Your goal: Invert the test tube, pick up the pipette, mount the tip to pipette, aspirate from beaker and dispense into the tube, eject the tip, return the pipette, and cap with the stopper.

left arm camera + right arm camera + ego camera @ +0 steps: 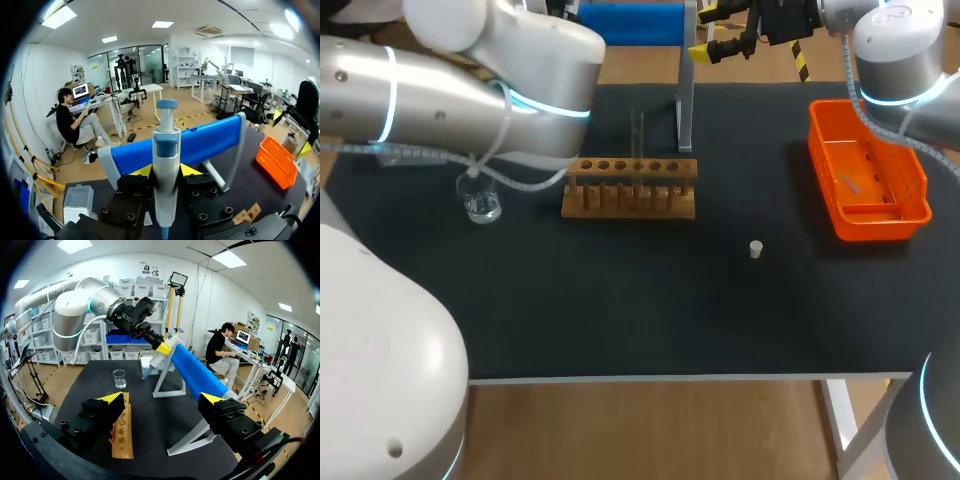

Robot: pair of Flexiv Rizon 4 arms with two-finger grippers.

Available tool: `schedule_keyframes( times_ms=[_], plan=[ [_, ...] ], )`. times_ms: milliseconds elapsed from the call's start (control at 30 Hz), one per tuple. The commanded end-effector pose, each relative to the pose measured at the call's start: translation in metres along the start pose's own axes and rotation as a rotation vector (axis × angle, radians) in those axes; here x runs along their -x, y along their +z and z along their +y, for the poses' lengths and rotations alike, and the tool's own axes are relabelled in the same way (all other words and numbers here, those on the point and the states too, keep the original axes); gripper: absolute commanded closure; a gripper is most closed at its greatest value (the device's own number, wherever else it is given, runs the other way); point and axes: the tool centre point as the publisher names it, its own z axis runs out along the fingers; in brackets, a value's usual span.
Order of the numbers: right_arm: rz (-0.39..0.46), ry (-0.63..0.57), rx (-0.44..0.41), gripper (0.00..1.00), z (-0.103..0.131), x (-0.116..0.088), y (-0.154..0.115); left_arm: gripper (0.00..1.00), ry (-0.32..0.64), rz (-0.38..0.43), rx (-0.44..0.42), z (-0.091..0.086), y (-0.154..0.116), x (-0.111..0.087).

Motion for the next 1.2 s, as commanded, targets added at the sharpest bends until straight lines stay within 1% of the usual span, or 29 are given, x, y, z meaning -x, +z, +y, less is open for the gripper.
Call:
schedule_keyframes(
  times_ms=[33,400,700,900,1200],
  plan=[
    [0.000,0.001,-0.003,0.00,0.001,0.000,-0.001,1.00,0.000,-0.015,0.043,-0.007,0.005,-0.001],
    [0.000,0.001,-0.003,0.00,0.001,0.000,-0.001,1.00,-0.012,-0.034,0.065,-0.004,0.010,0.003],
    [0.000,0.001,-0.003,0.00,0.001,0.000,-0.001,1.00,-0.018,-0.050,0.070,-0.006,0.012,0.008],
    [0.000,0.001,-0.003,0.00,0.001,0.000,-0.001,1.00,-0.018,-0.054,0.072,-0.008,0.014,0.008],
    [0.000,0.001,-0.003,0.00,0.001,0.000,-0.001,1.00,-0.029,-0.063,0.095,-0.005,0.022,0.002]
  ],
)
